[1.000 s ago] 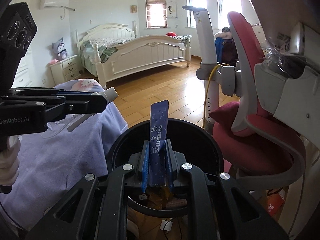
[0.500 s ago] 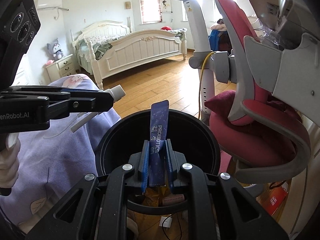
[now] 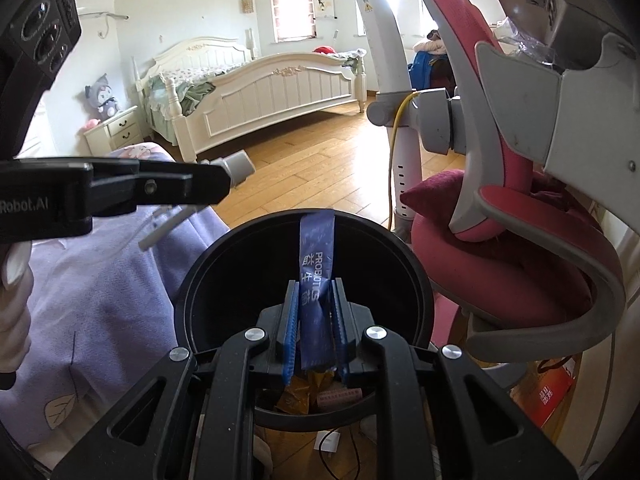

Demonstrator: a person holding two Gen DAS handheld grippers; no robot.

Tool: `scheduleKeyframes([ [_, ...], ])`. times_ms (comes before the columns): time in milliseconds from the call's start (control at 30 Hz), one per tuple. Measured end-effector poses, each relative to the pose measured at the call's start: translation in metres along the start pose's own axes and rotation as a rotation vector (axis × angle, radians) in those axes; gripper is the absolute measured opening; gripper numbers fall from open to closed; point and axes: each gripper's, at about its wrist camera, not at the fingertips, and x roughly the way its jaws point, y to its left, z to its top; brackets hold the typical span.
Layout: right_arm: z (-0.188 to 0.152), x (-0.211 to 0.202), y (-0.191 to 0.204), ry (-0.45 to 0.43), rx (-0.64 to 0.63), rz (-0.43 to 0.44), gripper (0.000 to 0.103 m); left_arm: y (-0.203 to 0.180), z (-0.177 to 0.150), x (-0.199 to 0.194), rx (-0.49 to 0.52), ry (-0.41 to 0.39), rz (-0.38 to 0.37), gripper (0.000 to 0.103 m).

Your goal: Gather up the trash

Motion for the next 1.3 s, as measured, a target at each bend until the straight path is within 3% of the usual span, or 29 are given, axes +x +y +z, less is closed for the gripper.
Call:
scheduleKeyframes([
  [33, 0.000, 0.001, 0.001, 0.008, 0.003, -0.006, 0.019, -0.001, 0.001, 0.000, 0.005, -0.002, 0.005, 0.024],
  [67, -0.001, 0.002, 0.001, 0.012, 0.005, -0.013, 0.026, -0.002, 0.003, 0.000, 0.011, -0.001, 0.016, 0.032],
  [100, -0.001, 0.002, 0.000, 0.017, 0.009, -0.020, 0.045, -0.004, 0.005, 0.000, 0.015, -0.004, 0.024, 0.040],
  [133, -0.002, 0.002, 0.000, 0.019, 0.016, -0.023, 0.055, -0.005, 0.006, -0.003, 0.017, -0.015, 0.035, 0.059],
  [167, -0.002, 0.000, -0.001, 0.011, 0.025, -0.020, 0.067, -0.006, 0.007, -0.005, 0.016, -0.028, 0.041, 0.070],
  [433, -0.003, -0.014, 0.015, -0.013, 0.009, 0.000, 0.069, -0.005, 0.001, -0.041, 0.016, -0.099, 0.074, 0.084],
  [633, 0.008, -0.026, 0.039, -0.042, -0.011, 0.057, 0.074, 0.015, -0.015, -0.099, -0.029, -0.198, 0.181, 0.095],
  [733, 0.019, -0.032, 0.058, -0.058, -0.024, 0.111, 0.076, 0.038, -0.031, -0.133, -0.091, -0.234, 0.291, 0.098],
  [900, 0.042, -0.042, 0.106, -0.106, -0.074, 0.231, 0.089, 0.087, -0.075, -0.193, -0.225, -0.272, 0.565, 0.098],
  [1033, 0.062, -0.046, 0.159, -0.142, -0.135, 0.330, 0.097, 0.127, -0.119, -0.239, -0.369, -0.302, 0.743, 0.098],
  [1233, 0.077, -0.039, 0.233, -0.192, -0.227, 0.393, 0.098, 0.164, -0.173, -0.285, -0.480, -0.341, 0.916, 0.098],
  [1300, 0.078, -0.034, 0.250, -0.203, -0.239, 0.397, 0.098, 0.172, -0.187, -0.296, -0.508, -0.359, 0.919, 0.098],
])
